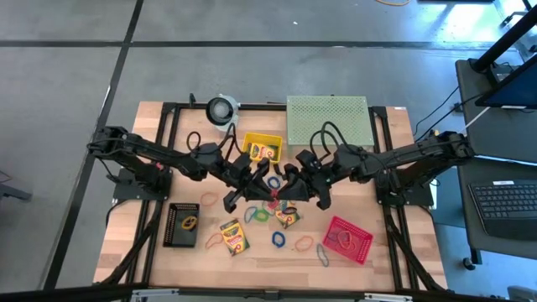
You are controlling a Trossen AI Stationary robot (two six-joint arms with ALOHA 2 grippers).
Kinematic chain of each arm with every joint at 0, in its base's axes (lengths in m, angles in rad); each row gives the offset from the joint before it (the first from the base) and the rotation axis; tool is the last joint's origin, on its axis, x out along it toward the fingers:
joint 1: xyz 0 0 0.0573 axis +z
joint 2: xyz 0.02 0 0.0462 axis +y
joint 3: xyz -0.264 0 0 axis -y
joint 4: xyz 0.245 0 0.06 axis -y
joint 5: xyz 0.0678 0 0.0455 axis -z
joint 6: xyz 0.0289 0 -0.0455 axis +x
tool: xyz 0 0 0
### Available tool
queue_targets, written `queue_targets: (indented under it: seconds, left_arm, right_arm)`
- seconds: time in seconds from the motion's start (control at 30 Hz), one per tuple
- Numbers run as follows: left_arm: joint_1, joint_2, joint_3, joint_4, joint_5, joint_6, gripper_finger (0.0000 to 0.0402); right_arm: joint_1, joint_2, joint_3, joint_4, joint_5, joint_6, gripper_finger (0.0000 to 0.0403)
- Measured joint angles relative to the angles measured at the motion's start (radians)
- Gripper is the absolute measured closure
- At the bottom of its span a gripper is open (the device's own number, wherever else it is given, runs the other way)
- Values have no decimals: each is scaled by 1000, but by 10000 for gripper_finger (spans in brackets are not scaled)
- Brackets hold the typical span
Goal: Pick & Place Office Desk Supplies
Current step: Put the orange spring keychain into the black bin
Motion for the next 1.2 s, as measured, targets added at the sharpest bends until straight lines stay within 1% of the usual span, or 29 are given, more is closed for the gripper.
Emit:
queue_targets:
  seconds: [0.13,0.2,0.33,0.43,0.6,0.73,0.87,0.97,1.07,1.2]
  left_arm:
    - [0,-2,-1,-21,4,-47,391]
    - [-1,-3,-2,-57,-4,-70,391]
    - [-4,-28,-2,-163,-98,-124,391]
    - [-12,-49,-2,-187,-152,-144,391]
    - [-22,-90,-2,-206,-182,-157,391]
    - [-27,-116,-2,-239,-202,-147,391]
    - [-28,-139,-2,-301,-236,-170,391]
    - [-27,-159,1,-351,-267,-188,391]
    - [-26,-178,0,-362,-282,-189,391]
    - [-26,-215,0,-366,-279,-190,391]
  right_arm:
    - [30,8,0,-19,115,0,309]
    - [38,12,0,-30,119,0,278]
    - [37,14,0,-31,186,-10,224]
    - [36,10,0,-23,208,-10,203]
    - [38,8,1,-11,217,-7,200]
    - [37,7,2,-11,230,-11,212]
    - [37,9,1,-5,243,-11,226]
    - [37,10,-1,32,238,-11,234]
    - [38,10,-1,56,218,-11,235]
    - [44,13,-1,-20,233,-3,227]
